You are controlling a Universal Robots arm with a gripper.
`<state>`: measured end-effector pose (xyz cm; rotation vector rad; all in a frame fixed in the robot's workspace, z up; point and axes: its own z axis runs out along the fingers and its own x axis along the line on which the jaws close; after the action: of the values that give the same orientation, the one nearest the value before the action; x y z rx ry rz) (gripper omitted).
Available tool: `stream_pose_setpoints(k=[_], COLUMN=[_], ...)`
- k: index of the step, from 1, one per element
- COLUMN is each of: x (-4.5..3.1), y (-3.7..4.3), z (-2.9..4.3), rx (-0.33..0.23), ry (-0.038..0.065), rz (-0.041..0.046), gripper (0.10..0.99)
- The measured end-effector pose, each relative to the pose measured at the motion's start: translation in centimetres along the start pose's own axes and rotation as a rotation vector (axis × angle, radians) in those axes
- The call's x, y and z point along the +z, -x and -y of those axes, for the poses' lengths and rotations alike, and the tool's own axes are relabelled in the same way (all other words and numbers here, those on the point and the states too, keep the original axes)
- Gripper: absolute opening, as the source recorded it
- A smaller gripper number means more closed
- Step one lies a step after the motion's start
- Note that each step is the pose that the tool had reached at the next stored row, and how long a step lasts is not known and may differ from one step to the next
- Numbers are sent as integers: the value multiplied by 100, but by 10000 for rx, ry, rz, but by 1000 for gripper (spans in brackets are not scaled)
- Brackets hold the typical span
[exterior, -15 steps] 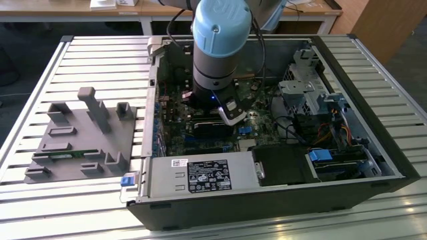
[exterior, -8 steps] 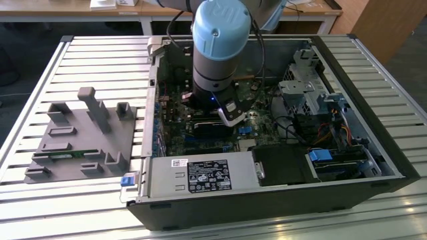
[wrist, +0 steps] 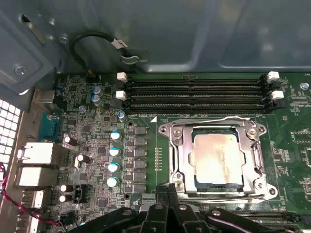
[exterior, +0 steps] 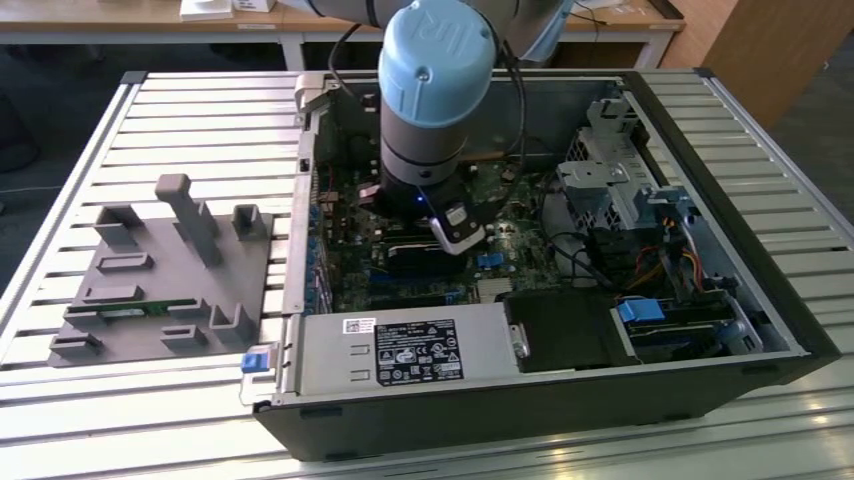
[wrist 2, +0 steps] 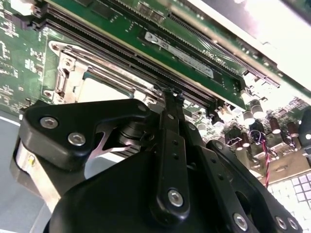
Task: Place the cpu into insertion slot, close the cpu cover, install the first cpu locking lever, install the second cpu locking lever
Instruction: 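Install the second cpu locking lever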
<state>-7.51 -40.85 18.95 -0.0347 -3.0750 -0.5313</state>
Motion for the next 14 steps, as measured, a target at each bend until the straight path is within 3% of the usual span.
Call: stream_pose_setpoints(k=[8, 14], x=[40, 48], y=[-14, -17], z=[-1, -19], rx=[-3, -2], ry=[104, 111], rz=[-5, -3], gripper=[118, 118])
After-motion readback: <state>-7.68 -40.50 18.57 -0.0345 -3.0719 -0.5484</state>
